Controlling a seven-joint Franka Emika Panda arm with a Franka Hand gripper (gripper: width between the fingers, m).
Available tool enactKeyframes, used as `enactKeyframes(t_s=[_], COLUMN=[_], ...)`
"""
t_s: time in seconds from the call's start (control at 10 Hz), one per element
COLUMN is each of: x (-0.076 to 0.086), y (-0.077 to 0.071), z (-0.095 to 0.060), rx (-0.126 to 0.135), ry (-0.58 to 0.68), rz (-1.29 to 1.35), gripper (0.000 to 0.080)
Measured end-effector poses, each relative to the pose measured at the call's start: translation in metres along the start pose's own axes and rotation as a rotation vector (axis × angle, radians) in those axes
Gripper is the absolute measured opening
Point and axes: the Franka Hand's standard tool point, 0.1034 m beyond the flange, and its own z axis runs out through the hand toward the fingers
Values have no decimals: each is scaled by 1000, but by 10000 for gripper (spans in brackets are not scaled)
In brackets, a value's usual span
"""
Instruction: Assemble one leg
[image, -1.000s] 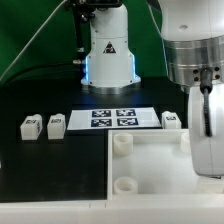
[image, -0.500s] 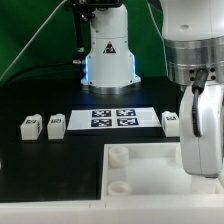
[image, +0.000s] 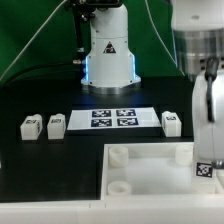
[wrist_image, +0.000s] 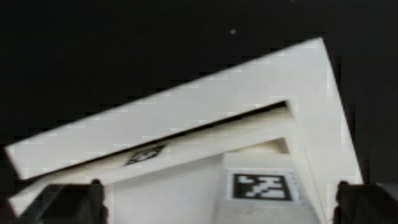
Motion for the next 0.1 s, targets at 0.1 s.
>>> enactKeyframes(t_s=[0.1], x=[1], y=[0], z=[2], rx=[-2], ry=[2], rz=[1], gripper=[649])
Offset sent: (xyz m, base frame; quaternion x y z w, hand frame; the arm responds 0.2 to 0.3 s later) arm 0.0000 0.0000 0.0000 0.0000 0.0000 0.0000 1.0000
